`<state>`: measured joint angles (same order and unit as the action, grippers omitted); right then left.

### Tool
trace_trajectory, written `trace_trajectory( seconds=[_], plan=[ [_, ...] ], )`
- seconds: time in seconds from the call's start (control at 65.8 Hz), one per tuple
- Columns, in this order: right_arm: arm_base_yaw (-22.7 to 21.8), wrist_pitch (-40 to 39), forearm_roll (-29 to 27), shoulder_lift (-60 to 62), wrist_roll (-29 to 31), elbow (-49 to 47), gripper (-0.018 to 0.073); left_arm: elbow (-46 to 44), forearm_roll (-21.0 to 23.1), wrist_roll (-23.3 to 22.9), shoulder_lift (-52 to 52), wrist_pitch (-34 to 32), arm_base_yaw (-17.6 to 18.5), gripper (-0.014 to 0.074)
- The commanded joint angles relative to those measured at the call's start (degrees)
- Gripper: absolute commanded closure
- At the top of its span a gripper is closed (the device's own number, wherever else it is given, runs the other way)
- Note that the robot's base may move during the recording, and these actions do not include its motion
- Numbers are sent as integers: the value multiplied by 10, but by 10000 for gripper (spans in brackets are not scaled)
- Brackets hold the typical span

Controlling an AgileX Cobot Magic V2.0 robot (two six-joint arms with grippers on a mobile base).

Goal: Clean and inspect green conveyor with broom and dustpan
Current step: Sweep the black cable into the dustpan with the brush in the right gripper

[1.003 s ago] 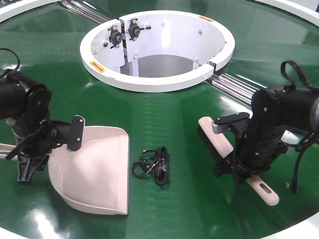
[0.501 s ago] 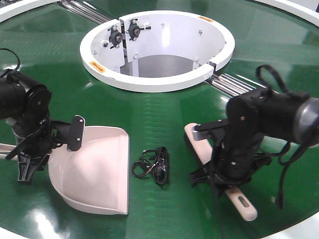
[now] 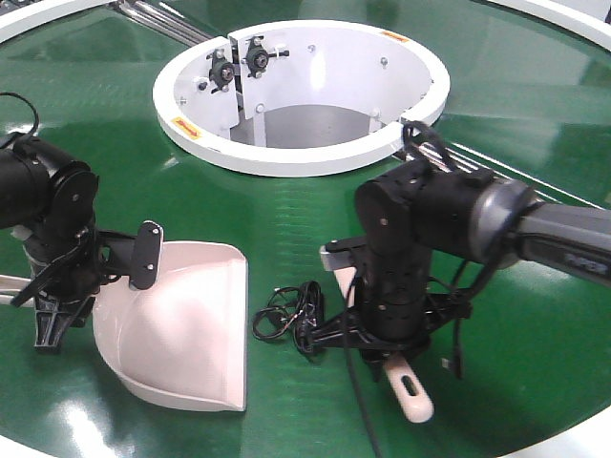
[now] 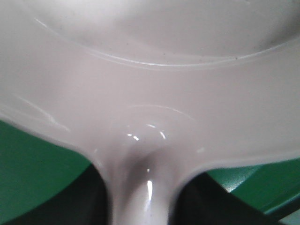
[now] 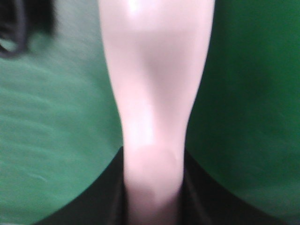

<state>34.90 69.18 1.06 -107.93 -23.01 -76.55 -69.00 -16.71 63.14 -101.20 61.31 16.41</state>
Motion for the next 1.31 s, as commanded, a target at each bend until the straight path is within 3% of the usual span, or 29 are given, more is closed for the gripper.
trace_trajectory(
  seconds=[0.0,0.349,0.729,0.927,1.094,1.291],
  plan=[
    [16,48,-11,6,-12,-35,562,-14,0,-5,22,-4,4,603],
    [81,48,-83,-58,-1,-132,561,-14,0,-5,22,-4,4,603],
    [146,48,-150,-131,38,-301,561,-14,0,-5,22,-4,4,603],
    [137,48,-122,-113,38,-317,561,-14,0,-5,22,-4,4,603],
    [128,48,-51,-87,33,-314,561,-14,1,-5,22,-4,4,603],
    [86,48,-7,-32,36,-243,561,-14,1,-5,22,-4,4,603]
  ],
)
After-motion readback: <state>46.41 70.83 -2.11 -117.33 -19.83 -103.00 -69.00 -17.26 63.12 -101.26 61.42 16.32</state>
